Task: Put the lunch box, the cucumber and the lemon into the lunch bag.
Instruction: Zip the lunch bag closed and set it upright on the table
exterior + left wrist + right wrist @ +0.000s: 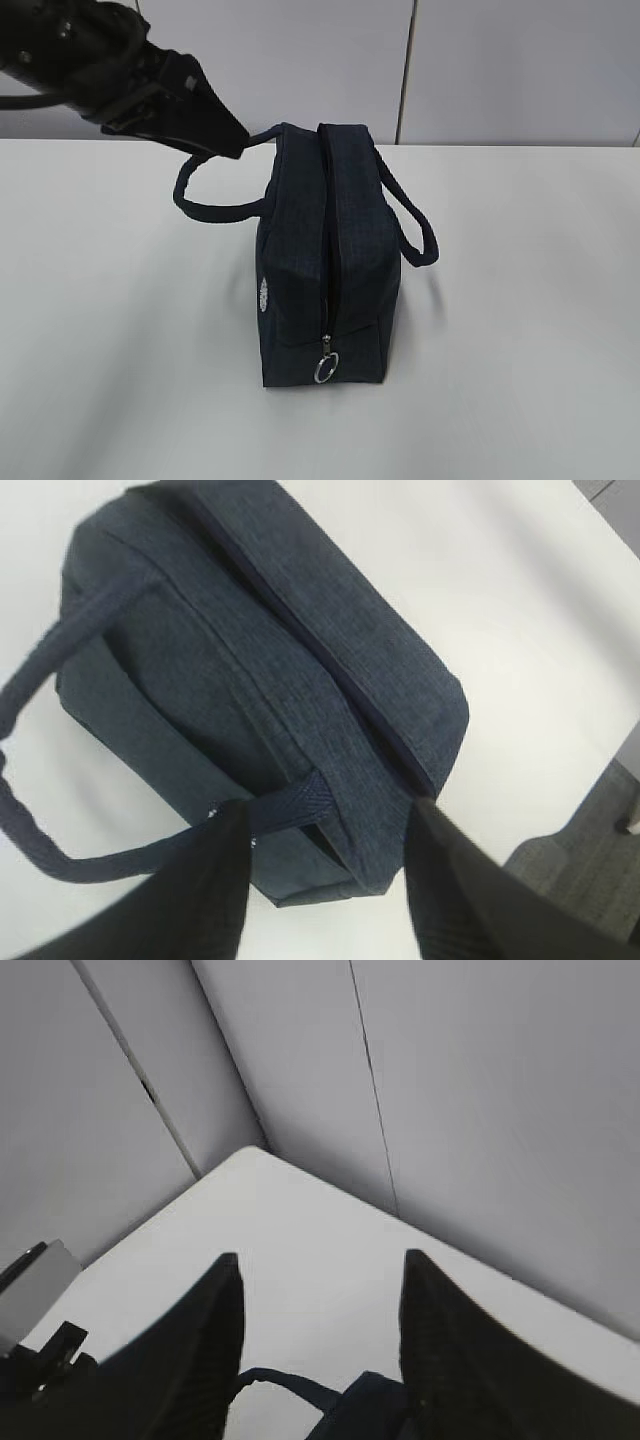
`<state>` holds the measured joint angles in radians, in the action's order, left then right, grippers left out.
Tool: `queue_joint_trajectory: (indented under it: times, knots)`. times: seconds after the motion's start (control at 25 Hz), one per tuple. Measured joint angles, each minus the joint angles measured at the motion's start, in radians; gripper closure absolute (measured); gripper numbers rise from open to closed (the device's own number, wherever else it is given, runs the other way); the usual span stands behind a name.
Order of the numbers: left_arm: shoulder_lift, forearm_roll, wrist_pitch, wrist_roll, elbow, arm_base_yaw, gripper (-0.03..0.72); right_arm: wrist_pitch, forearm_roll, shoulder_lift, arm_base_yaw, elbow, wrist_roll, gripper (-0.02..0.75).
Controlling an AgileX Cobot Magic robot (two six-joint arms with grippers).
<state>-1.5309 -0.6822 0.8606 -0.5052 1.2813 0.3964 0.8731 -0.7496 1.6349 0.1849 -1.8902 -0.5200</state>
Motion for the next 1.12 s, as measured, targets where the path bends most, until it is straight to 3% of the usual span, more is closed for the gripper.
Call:
queue_joint_trajectory:
  times: [0.2, 0.4, 0.88, 1.12]
  knots:
    - [0.065, 0.036, -0.013, 0.004, 0.000, 0.000, 0.350, 0.002, 0.067, -0.143, 0.000, 0.021, -0.030, 0.389]
    - [0.108, 0.067, -0.023, 0.004, 0.000, 0.000, 0.362, -0.003, 0.086, -0.316, 0.000, 0.152, -0.036, 0.392]
    - [0.163, 0.072, -0.047, 0.004, -0.008, 0.000, 0.367, -0.183, 0.094, -0.859, 0.000, 0.839, -0.138, 0.398]
    - [0.229, 0.072, -0.112, -0.010, -0.090, 0.000, 0.368, -0.246, 0.091, -1.068, 0.002, 1.117, -0.166, 0.400]
